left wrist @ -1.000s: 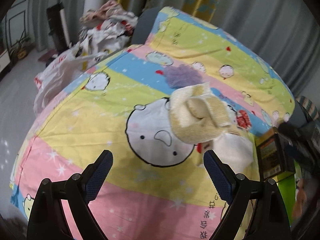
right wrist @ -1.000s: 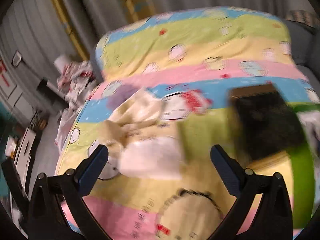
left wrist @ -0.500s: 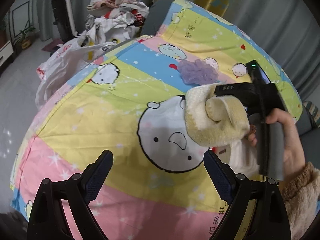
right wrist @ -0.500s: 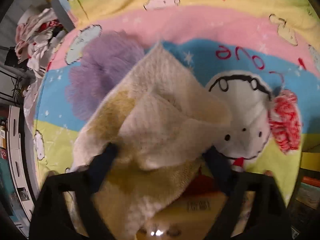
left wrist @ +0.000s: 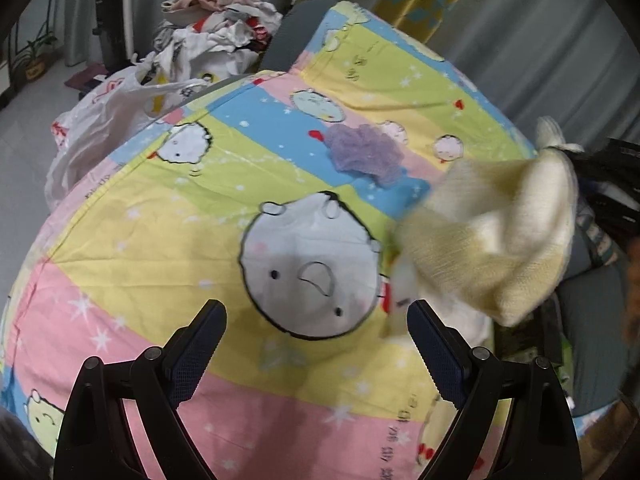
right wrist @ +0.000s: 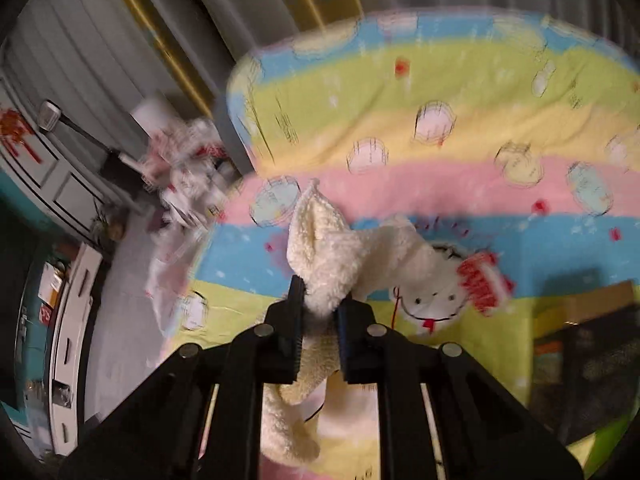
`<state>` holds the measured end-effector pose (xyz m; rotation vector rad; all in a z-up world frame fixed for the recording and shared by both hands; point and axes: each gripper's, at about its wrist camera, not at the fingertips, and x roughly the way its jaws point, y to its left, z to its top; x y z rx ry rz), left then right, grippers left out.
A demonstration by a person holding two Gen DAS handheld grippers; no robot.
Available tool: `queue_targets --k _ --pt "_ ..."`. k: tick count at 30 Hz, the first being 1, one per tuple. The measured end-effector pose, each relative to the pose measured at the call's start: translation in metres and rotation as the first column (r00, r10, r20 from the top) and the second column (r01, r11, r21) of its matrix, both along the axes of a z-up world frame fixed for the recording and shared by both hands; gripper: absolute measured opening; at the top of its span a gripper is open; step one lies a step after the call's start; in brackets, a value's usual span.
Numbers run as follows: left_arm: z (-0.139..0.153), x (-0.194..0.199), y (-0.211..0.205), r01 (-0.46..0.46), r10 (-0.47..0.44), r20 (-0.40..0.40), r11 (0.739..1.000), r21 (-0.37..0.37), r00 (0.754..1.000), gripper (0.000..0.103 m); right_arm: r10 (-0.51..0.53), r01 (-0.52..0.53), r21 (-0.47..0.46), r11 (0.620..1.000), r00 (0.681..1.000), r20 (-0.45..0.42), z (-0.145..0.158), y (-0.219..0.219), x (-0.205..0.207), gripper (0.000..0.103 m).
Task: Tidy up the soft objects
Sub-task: 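Lift the cream towel with the right gripper and carry it toward the box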
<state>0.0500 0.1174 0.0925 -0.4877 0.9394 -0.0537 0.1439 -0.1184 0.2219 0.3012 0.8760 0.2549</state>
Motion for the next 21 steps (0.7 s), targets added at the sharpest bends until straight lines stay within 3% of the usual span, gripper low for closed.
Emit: queue_targets --k 4,8,12,17,21 --pt "0.008 -0.011 -0.016 0.087 -0.086 0.028 0.995 -0.046 0.996 0.092 -0.058 0.068 -0.066 0.996 0.989 0.139 0.048 -0.025 -0.064 0.014" --pt "0.008 -0.037 -0.038 0.171 -0.168 0.032 0.981 -0.095 0.985 0.092 -0.111 0.146 -0.164 0.976 0.972 0.206 0.045 -0.042 -0.123 0.014" --pt "-0.005 -0.063 -0.056 0.204 -0.206 -0.013 0.974 -0.097 0.979 0.092 -0.167 0.203 -0.208 0.957 0.969 0.18 -0.014 -0.051 -0.166 0.015" --pt "-0.016 -0.084 -0.069 0.226 -0.228 -0.065 0.974 -0.027 0.972 0.092 -0.168 0.165 -0.097 0.981 0.985 -0.023 -0.107 -0.059 -0.175 0.015" --pt "-0.024 -0.092 -0.079 0.243 -0.244 -0.104 0.97 -0.024 0.964 0.092 -0.24 0.238 -0.034 0.971 0.954 -0.182 -0.161 -0.073 -0.186 0.017"
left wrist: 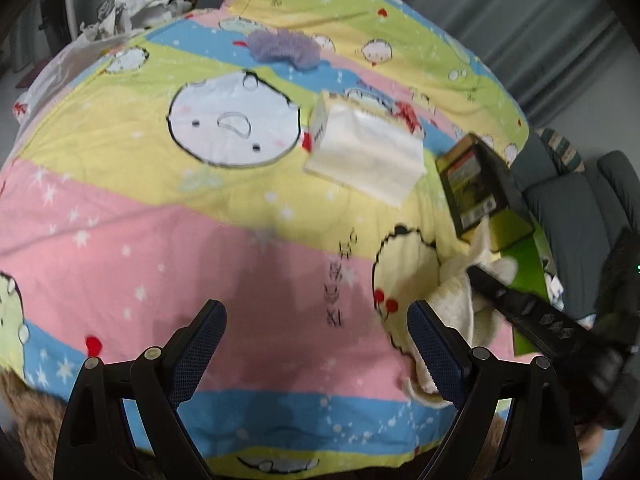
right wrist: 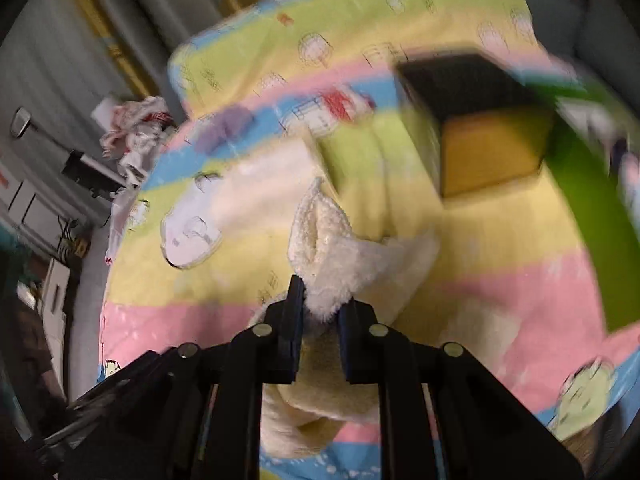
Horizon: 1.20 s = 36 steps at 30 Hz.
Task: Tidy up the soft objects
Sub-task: 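Lift the cream towel with the right gripper and carry it toward the box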
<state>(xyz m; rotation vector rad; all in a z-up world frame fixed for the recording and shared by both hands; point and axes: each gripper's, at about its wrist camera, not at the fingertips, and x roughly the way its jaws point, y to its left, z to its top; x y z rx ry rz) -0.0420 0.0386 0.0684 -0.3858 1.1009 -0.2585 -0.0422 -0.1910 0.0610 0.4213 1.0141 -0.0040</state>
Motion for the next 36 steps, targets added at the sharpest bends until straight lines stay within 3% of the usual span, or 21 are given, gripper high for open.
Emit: queue_targets --k 3,7,8,12,16,23,26,27,28,29,32,36 --pt "-0.001 -0.007 -0.011 0.042 -0.042 0.007 0.999 0.0 0.999 0.092 -0.005 0.004 -0.018 1.0 0.998 -0.067 -0.017 -0.001 -0.011 0.02" --pt "-0.001 -0.015 -0.036 0.132 -0.131 0.018 0.991 -0.012 0.991 0.092 -0.017 0.022 0.043 0.999 0.995 -0.095 -0.011 -0.022 -0.03 0.057" --pt "-0.001 -0.017 -0.043 0.153 -0.153 0.014 0.988 -0.023 0.988 0.092 -0.026 0.032 0.073 0.997 0.996 -0.086 -0.008 -0.028 -0.034 0.063" --pt "-0.003 -0.024 -0.061 0.199 -0.2 -0.009 0.979 -0.043 0.98 0.092 -0.036 0.046 0.147 0.988 0.997 -0.07 0.007 -0.057 -0.048 0.075" --pt "-0.012 -0.023 -0.08 0.205 -0.205 -0.041 0.979 0.002 0.978 0.092 -0.093 0.101 0.167 0.981 0.994 -0.057 0.005 -0.074 -0.046 0.091" --pt "-0.022 -0.016 -0.1 0.175 -0.172 -0.039 0.982 0.067 0.984 0.09 -0.025 0.048 0.214 0.976 0.993 -0.111 -0.026 -0.075 -0.011 0.09" --pt "-0.025 -0.013 -0.109 0.172 -0.17 -0.032 0.983 0.066 0.985 0.073 0.02 0.014 0.259 0.966 0.991 -0.129 -0.04 -0.068 0.001 0.091" --pt "-0.027 -0.011 -0.112 0.177 -0.175 -0.036 0.982 0.066 0.984 0.062 0.002 0.027 0.244 0.969 0.993 -0.117 -0.038 -0.065 0.0 0.09" --pt "-0.028 -0.009 -0.117 0.185 -0.183 -0.036 0.981 0.059 0.982 0.054 0.007 0.019 0.244 0.97 0.995 -0.103 -0.035 -0.067 -0.003 0.084" --pt "-0.028 -0.008 -0.121 0.195 -0.194 -0.029 0.979 0.058 0.981 0.052 0.034 -0.013 0.254 0.967 0.996 -0.079 -0.032 -0.064 -0.005 0.071" --pt "-0.023 -0.007 -0.131 0.219 -0.22 0.012 0.973 0.075 0.975 0.043 0.143 -0.12 0.309 0.943 0.988 -0.054 -0.035 -0.053 -0.005 0.046" --pt "-0.012 -0.007 -0.144 0.259 -0.265 0.046 0.96 0.104 0.963 0.04 0.116 -0.09 0.38 0.921 0.992 -0.047 -0.039 -0.063 -0.009 0.037"
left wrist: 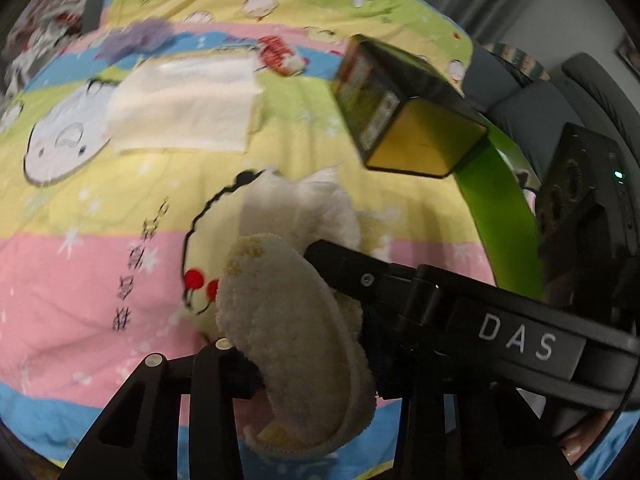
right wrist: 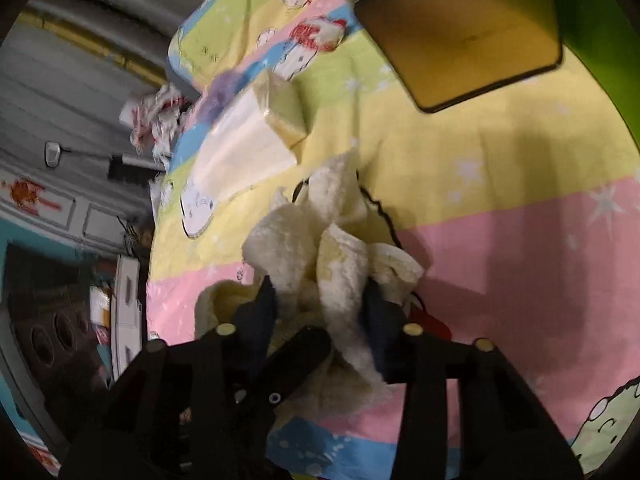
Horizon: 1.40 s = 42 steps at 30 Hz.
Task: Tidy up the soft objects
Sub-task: 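Lift the cream towel with the right gripper and carry it toward the box, then lower the cream towel into the box and open the right gripper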
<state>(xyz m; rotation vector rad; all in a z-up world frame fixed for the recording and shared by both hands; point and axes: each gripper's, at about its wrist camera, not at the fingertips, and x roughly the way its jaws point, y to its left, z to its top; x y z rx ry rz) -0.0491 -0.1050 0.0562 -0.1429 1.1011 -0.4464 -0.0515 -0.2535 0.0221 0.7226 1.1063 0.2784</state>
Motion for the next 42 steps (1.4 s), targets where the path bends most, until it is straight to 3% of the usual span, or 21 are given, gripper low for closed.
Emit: queue_targets --k 4,14,26,30,35,42 --pt "0.018 -0.003 -0.012 0.032 -0.033 0.07 0.999 0.017 0.997 0.04 -0.049 0.047 0.051 0.998 0.998 0.039 0.016 -0.015 -0.007 0.035" --pt "0.063 -0.015 -0.027 0.081 -0.08 0.206 0.997 0.003 0.975 0.04 -0.097 0.091 0.047 0.995 0.982 0.162 0.065 -0.027 -0.028 0.036" --pt "0.096 -0.028 -0.046 0.159 -0.154 0.317 0.987 0.012 0.936 0.04 -0.178 0.165 0.07 0.984 0.946 0.27 0.095 -0.041 -0.043 0.037" --pt "0.098 -0.029 -0.06 0.193 -0.183 0.317 0.981 -0.001 0.93 0.041 -0.213 0.208 0.05 0.977 0.934 0.287 0.102 -0.055 -0.052 0.037" --pt "0.104 -0.031 -0.081 0.248 -0.236 0.344 0.969 0.009 0.909 0.04 -0.266 0.262 0.054 0.963 0.916 0.3 0.107 -0.074 -0.061 0.037" --pt "0.119 -0.029 -0.117 0.34 -0.311 0.395 0.941 -0.002 0.864 0.041 -0.36 0.363 0.058 0.93 0.866 0.347 0.122 -0.107 -0.073 0.038"
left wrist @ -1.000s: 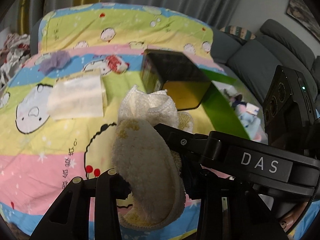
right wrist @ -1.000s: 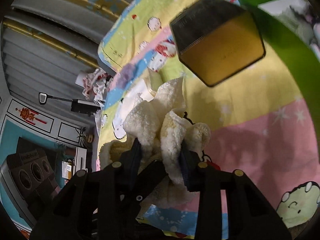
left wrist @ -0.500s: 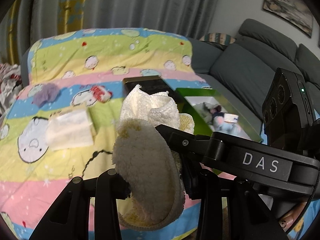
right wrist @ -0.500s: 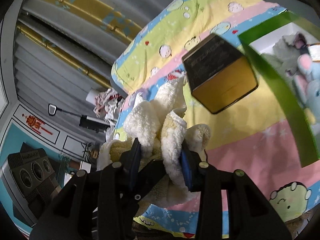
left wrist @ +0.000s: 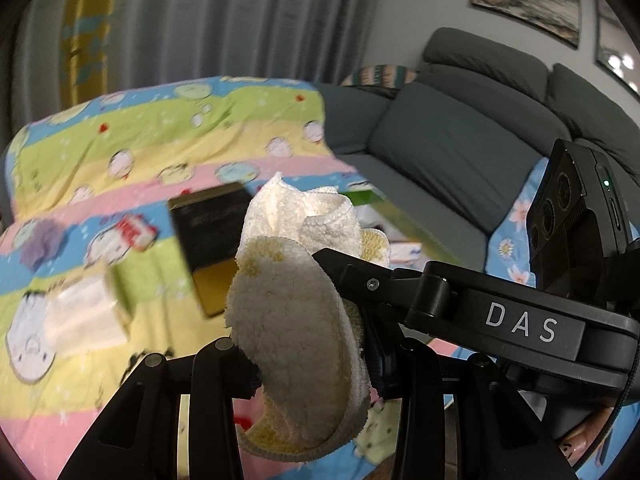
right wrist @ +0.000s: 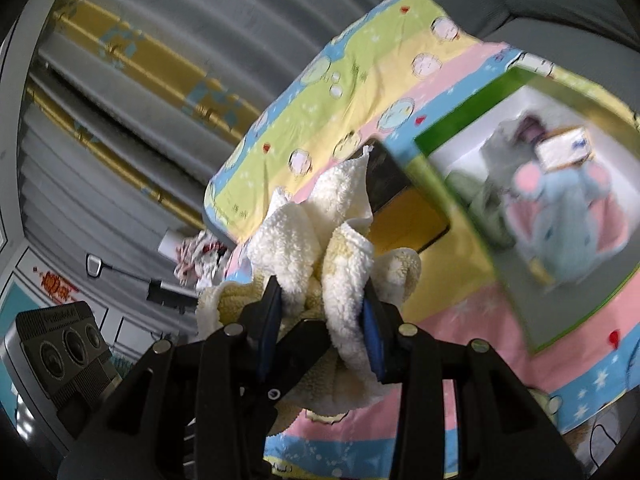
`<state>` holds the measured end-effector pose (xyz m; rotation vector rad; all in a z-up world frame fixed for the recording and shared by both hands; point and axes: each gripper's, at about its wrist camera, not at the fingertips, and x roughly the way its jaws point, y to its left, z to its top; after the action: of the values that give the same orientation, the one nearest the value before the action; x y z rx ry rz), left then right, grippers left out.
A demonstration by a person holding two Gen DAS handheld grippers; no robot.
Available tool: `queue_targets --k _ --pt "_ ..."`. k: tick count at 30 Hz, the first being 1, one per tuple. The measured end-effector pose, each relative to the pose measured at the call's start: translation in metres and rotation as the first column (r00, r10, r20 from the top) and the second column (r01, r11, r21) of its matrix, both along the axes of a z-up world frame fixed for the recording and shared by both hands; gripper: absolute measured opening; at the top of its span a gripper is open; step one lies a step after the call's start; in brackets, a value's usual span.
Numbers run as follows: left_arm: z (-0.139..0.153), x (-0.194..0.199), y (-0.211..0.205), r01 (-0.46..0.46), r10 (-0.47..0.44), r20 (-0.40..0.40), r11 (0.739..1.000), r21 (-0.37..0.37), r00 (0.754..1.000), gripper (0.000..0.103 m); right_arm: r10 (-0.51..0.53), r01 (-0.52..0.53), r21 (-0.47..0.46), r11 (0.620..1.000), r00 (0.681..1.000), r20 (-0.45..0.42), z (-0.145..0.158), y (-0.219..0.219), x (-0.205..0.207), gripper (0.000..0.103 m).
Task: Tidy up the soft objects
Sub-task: 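Lower the cream towel into the box and open the right gripper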
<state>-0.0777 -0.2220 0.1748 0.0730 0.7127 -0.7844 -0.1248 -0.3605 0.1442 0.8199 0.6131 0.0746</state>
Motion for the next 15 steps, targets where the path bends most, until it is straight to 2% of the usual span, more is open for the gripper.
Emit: queue_targets --k 9,12,15 --pt "0.017 0.019 -0.059 0.165 -0.163 0.036 0.985 -0.052 0.986 0.041 -0.182 0.184 -0.038 0.982 0.982 0.055 0.022 -0.052 -0.008 0.038" --pt "0.013 0.031 -0.079 0.216 -0.216 0.007 0.974 -0.075 0.976 0.041 -0.247 0.25 -0.062 0.966 0.967 0.056 0.022 -0.068 -0.009 0.038" --pt "0.007 0.037 -0.1 0.264 -0.263 0.028 0.962 -0.065 0.964 0.041 -0.313 0.316 -0.064 0.947 0.948 0.053 0.012 -0.083 -0.01 0.038"
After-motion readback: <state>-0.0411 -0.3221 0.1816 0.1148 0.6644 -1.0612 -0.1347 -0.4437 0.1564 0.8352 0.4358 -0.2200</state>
